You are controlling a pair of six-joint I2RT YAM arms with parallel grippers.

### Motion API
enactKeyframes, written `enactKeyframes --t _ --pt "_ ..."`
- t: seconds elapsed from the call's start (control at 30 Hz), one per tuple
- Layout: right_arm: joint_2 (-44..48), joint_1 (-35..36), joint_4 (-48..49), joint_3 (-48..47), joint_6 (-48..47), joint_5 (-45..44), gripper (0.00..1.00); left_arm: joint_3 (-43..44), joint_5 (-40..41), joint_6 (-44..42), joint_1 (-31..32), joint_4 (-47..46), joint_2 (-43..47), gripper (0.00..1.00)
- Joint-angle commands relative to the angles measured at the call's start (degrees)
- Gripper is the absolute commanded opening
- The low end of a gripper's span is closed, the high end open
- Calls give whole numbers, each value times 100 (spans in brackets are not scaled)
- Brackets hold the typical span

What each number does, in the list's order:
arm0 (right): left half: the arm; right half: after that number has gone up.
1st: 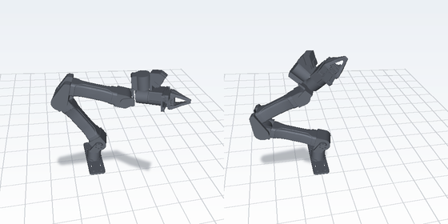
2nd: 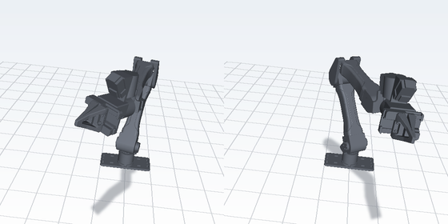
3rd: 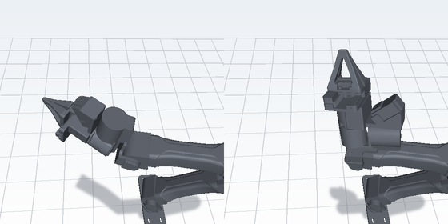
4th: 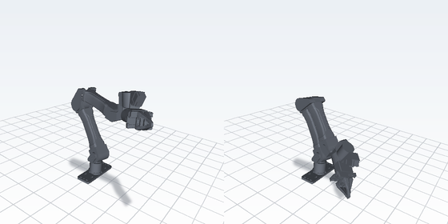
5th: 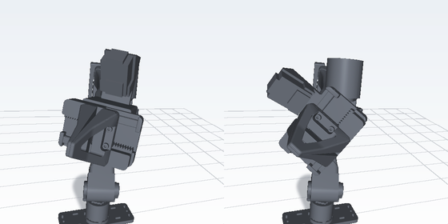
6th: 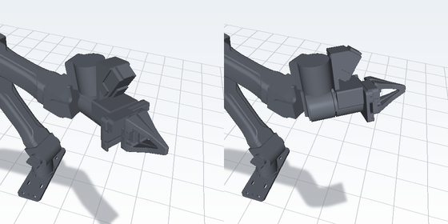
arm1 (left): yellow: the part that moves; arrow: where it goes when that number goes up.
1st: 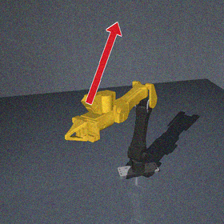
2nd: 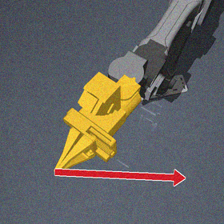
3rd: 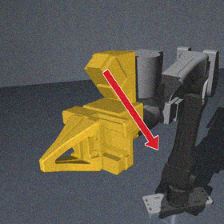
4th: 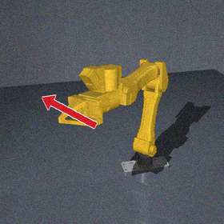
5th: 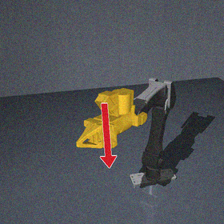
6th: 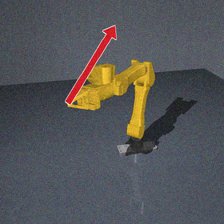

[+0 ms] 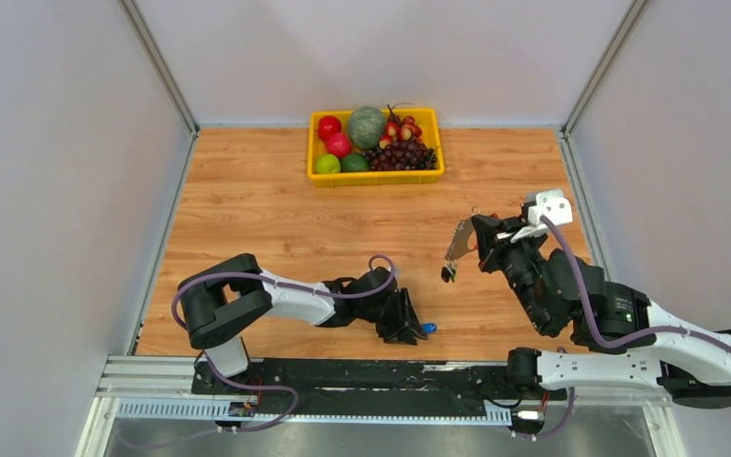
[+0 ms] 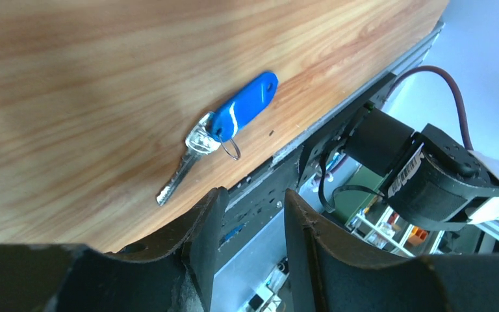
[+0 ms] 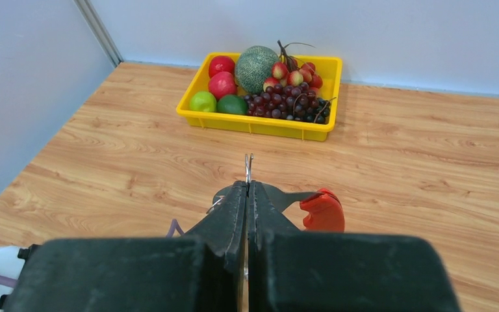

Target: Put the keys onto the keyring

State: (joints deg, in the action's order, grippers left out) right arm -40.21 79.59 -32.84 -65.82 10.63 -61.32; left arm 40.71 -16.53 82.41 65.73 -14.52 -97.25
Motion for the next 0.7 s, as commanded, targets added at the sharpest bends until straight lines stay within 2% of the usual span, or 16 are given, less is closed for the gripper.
enactKeyframes --t 0.0,0.2,0.67 --pt "4 14 417 16 -185 132 0 172 -78 213 -165 195 -96 46" --pt "-2 10 546 64 -338 154 0 322 -259 218 -333 316 -379 41" --pt "36 16 864 161 -711 192 0 609 -580 167 -597 495 -799 39"
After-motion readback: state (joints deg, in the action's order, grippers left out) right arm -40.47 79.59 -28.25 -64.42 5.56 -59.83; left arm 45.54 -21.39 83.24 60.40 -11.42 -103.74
